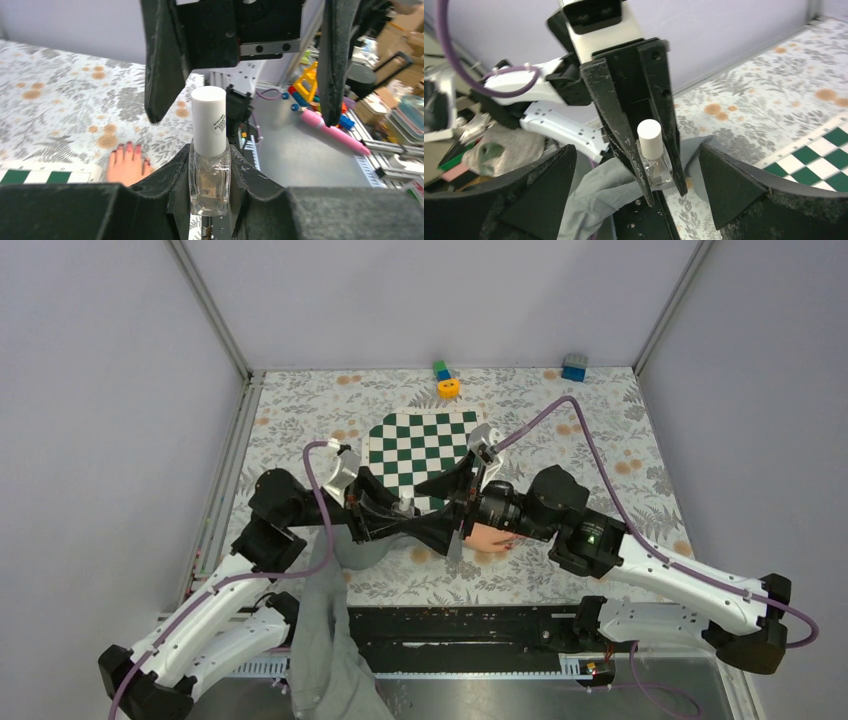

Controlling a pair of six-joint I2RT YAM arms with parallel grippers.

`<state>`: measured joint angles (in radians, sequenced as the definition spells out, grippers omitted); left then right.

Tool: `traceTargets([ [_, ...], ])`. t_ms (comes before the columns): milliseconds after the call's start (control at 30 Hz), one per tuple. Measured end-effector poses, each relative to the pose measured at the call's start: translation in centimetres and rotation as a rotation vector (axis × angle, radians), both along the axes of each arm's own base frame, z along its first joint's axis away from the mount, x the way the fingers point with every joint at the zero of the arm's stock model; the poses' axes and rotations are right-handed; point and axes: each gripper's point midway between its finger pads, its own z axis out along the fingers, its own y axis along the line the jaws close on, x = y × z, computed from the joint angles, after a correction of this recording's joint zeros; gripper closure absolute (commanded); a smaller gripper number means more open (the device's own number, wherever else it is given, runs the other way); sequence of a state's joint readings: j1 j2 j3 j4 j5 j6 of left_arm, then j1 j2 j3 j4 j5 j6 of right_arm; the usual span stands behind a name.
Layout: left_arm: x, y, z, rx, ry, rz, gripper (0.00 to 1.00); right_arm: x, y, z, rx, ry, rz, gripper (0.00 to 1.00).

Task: Paint the nails
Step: Unscrew the nail polish bottle.

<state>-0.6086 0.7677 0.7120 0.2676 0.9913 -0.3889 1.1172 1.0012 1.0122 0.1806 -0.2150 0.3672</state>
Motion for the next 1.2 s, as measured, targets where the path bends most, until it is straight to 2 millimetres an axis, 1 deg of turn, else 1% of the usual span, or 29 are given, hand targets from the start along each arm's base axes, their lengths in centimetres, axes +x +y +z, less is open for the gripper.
traceTargets([
  [67, 0.8, 0.1, -0.3, 0.01, 0.0, 0.054, 1.0, 1.1, -0.6, -0.3, -0.013, 0.013, -0.071, 0.04],
  [133, 1.8, 0.2, -0.7, 0.024, 0.003, 0.115, 1.0, 1.9, -1.1, -0.3, -0.014, 0.021, -0.127, 0.04],
  [267, 3.7, 0.5, -1.5, 0.058, 0.019, 0.232, 1.0, 2.8, -1.8, -0.1, -0.01, 0.029, -0.19, 0.08],
  [333, 4.6, 0.7, -1.9, 0.075, 0.026, 0.28, 1.0, 3.0, -1.8, -0.3, -0.013, 0.036, -0.204, 0.11],
  [367, 4.9, 0.8, -2.1, 0.083, 0.031, 0.3, 1.0, 3.2, -1.7, -0.5, -0.019, 0.042, -0.211, 0.13],
  [433, 5.3, 0.9, -2.4, 0.094, 0.036, 0.325, 1.0, 3.5, -1.5, -1.0, -0.035, 0.057, -0.223, 0.15],
  [500, 5.7, 1.0, -2.6, 0.104, 0.039, 0.346, 1.0, 3.9, -1.0, -1.6, -0.059, 0.074, -0.232, 0.2],
  [567, 5.9, 1.1, -2.8, 0.113, 0.044, 0.357, 1.0, 4.2, -0.4, -1.9, -0.081, 0.089, -0.238, 0.23],
  [633, 6.0, 1.1, -3.1, 0.122, 0.051, 0.363, 1.0, 4.6, 0.0, -2.0, -0.102, 0.106, -0.249, 0.29],
  [733, 6.1, 1.1, -3.3, 0.13, 0.057, 0.368, 1.0, 5.1, 0.5, -1.8, -0.114, 0.13, -0.269, 0.33],
  [900, 6.1, 1.1, -3.4, 0.13, 0.056, 0.369, 1.0, 6.1, 0.6, -2.0, -0.144, 0.171, -0.325, 0.37],
  [1000, 6.1, 1.1, -3.4, 0.13, 0.056, 0.368, 1.0, 6.6, 0.5, -2.5, -0.164, 0.19, -0.357, 0.49],
  [1033, 6.1, 1.1, -3.4, 0.13, 0.056, 0.368, 1.0, 6.7, 0.5, -2.8, -0.172, 0.196, -0.363, 0.51],
  [1200, 6.1, 1.1, -3.4, 0.13, 0.056, 0.368, 1.0, 7.2, 0.7, -3.4, -0.198, 0.219, -0.388, 0.51],
])
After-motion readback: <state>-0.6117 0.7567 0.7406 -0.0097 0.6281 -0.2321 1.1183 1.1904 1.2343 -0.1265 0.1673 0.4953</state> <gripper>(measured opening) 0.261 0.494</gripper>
